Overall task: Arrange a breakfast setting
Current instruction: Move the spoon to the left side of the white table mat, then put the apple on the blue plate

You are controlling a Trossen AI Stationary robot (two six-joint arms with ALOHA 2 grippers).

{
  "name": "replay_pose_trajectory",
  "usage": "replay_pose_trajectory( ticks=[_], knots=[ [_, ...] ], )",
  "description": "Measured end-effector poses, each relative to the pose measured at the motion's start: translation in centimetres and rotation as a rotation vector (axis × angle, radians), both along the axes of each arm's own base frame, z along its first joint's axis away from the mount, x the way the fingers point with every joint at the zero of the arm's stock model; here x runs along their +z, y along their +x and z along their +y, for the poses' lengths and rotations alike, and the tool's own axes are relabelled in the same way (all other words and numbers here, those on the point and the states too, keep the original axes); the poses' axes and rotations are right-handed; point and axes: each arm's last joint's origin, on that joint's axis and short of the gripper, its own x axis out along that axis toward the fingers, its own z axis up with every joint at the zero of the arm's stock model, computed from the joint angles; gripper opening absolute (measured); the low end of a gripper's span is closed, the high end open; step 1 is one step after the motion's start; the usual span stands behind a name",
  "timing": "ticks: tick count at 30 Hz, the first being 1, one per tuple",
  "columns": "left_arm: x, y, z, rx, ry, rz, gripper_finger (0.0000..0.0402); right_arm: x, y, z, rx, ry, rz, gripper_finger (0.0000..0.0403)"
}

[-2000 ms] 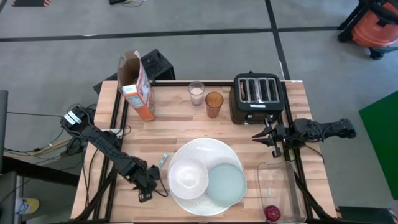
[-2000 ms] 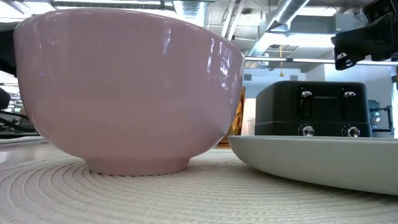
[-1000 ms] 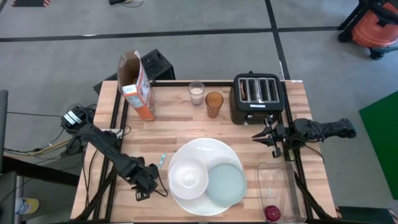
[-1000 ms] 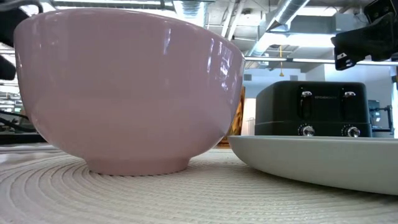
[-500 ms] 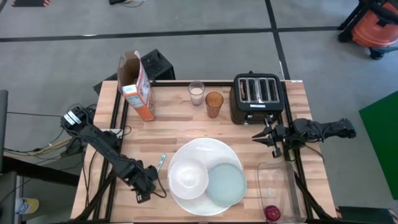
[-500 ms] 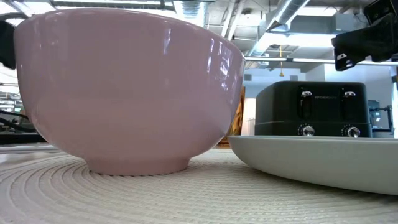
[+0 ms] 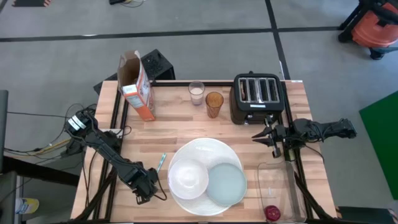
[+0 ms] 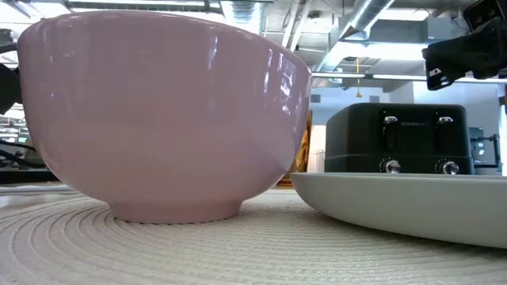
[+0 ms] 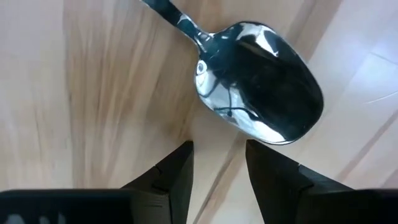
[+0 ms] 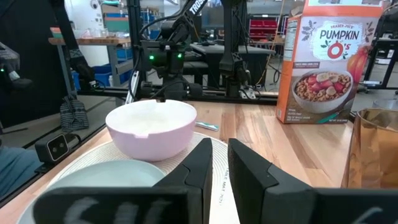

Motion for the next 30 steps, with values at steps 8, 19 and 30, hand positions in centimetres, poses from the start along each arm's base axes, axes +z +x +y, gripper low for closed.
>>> replay_pose_trajectory(
  ticks=[8,19,30],
  knots=[
    [0.3,0.5,-0.3,0.0,-0.004,-0.031,0.0139,0.0,0.0,0.0,0.0,0.0,0.0,0.0075],
    [0.6,1.9,0.1,-0.015,-0.015,-0.112,0.0139,0.0,0.0,0.0,0.0,0.0,0.005,0.0075],
    [2.0,1.0,0.5,-0.061,0.033,0.071,0.0139,0.0,0.0,0.0,0.0,0.0,0.006,0.0075]
  ],
)
